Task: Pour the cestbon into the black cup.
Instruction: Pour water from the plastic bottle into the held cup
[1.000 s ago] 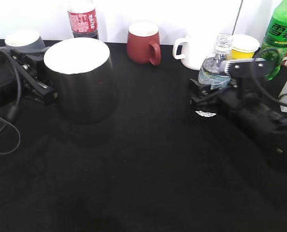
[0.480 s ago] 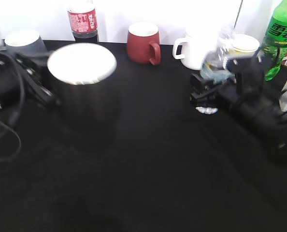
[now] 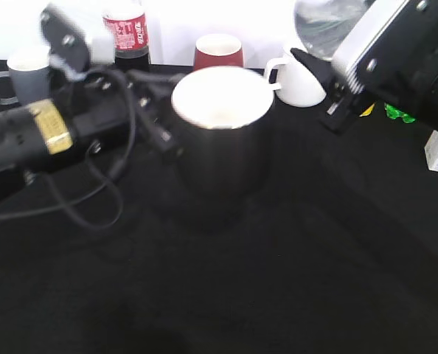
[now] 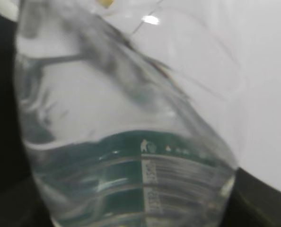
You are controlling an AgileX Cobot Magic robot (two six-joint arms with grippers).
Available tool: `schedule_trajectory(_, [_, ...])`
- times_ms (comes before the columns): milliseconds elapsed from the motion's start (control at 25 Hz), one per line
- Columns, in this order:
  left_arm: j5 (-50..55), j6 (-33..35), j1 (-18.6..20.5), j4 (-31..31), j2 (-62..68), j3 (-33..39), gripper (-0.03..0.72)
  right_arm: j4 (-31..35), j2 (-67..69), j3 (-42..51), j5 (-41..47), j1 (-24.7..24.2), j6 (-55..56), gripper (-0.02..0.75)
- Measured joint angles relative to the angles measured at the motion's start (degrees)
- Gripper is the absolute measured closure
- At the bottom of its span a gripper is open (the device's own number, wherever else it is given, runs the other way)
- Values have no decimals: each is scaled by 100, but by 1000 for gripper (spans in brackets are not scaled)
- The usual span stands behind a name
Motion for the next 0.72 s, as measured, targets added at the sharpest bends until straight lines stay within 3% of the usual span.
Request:
schedule_trajectory(400, [-116, -133, -13, 277, 52, -102, 655, -10, 0, 0, 25, 0, -3162, 257])
schedule_trajectory(720, [226, -379, -18, 958, 52, -102, 655, -5, 0, 0, 29, 0, -4174, 257])
